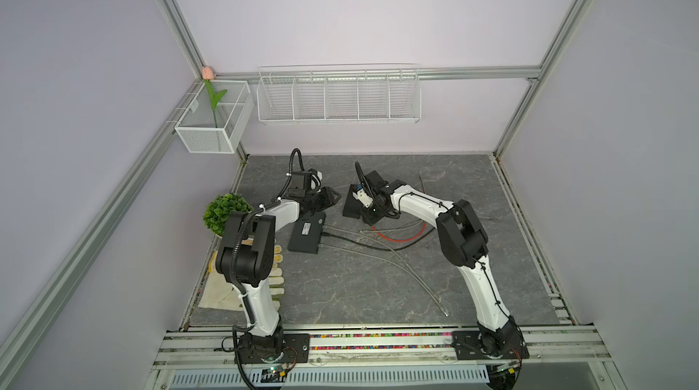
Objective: Insert the plug into the switch port
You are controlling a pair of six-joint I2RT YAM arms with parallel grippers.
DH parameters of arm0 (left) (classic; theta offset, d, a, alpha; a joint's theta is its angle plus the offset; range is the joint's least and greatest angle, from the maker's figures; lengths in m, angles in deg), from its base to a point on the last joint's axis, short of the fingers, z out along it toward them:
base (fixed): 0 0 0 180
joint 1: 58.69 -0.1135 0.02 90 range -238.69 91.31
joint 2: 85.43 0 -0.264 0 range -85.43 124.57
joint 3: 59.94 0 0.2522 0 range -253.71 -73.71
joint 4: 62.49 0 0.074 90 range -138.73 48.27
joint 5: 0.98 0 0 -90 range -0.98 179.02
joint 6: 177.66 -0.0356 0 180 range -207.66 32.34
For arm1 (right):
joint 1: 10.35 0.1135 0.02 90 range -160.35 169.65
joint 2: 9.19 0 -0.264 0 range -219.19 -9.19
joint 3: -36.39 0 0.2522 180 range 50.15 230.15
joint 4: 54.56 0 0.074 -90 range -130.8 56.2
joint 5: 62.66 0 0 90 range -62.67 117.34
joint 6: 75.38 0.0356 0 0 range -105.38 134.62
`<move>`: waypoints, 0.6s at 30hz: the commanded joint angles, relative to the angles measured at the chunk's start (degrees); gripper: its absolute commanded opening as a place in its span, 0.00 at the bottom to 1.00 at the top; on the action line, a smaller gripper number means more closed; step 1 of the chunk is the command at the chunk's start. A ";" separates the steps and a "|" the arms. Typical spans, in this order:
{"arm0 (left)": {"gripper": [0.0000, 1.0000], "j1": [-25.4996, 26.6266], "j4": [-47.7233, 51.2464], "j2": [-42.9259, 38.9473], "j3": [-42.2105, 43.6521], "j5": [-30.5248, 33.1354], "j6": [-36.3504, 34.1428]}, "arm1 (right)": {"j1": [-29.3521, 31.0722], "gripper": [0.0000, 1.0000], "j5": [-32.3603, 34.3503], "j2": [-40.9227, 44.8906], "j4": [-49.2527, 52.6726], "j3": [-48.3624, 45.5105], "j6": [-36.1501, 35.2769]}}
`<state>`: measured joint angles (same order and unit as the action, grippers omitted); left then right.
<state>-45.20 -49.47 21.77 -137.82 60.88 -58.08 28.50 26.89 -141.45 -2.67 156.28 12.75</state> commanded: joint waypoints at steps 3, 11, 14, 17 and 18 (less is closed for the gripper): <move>0.43 0.11 -3.65 -2.48 1.52 -1.04 0.88 | 0.78 0.07 7.55 -2.37 4.78 1.00 0.02; 0.43 1.37 -6.11 -4.32 3.03 -4.41 -0.09 | 0.02 0.06 17.24 6.56 0.03 -5.36 -5.46; 0.43 2.18 -9.24 -5.60 3.88 -8.52 -0.41 | -0.61 0.07 17.40 12.91 -4.22 -11.21 -11.52; 0.44 3.38 -14.97 -6.08 4.94 -14.46 0.68 | -1.72 0.07 10.75 20.35 -8.82 -19.11 -17.50; 0.45 4.07 -16.07 -6.04 4.82 -15.72 0.70 | -2.28 0.06 6.85 23.09 -10.87 -22.32 -18.90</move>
<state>-42.44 -59.02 17.22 -133.74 51.87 -57.71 27.42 39.74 -126.18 -7.63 138.40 1.21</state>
